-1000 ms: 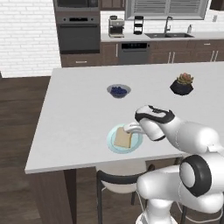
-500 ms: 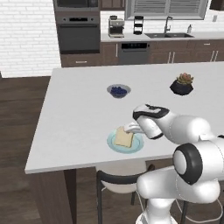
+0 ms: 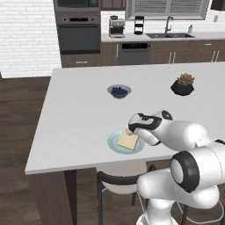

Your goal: Start the toaster. Once the lever pops up, take the bread to the plate on the dining counter.

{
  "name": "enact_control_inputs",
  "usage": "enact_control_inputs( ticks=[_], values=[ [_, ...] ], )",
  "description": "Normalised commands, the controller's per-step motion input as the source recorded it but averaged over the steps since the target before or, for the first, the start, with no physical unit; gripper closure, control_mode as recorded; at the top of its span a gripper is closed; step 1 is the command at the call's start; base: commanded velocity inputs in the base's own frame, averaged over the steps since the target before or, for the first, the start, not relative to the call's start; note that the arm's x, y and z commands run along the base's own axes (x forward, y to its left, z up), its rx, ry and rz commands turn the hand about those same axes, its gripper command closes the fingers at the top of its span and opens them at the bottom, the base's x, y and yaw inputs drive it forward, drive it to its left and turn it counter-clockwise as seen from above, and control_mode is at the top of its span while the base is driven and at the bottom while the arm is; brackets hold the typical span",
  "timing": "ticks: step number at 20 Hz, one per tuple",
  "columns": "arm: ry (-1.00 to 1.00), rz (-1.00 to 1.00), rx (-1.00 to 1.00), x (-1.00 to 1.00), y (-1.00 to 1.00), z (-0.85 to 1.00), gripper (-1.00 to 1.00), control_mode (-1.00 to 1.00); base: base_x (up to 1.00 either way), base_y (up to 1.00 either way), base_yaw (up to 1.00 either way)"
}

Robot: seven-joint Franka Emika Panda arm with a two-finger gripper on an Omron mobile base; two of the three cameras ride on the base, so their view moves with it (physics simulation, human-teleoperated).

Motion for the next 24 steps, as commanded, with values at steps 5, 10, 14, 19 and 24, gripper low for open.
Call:
enact_control_inputs(
  ticks=[5, 10, 14, 19, 24],
  values=[
    [0.0, -0.16, -0.22, 0.0, -0.34, 0.0, -1.0, -1.0, 0.0, 0.0, 0.0],
    [0.0, -0.15, -0.21, 0.0, -0.24, 0.2, -1.0, -1.0, 0.0, 0.0, 0.0],
    [0.0, -0.1, -0.04, -0.38, -0.02, 0.95, -1.0, -1.0, 0.0, 0.0, 0.0],
    [0.0, -0.07, 0.05, -0.75, 0.0, 1.0, -1.0, -1.0, 0.0, 0.0, 0.0],
    [0.02, -0.12, 0.09, -0.72, 0.0, 1.0, -1.0, -1.0, 0.0, 0.0, 0.0]
  ],
)
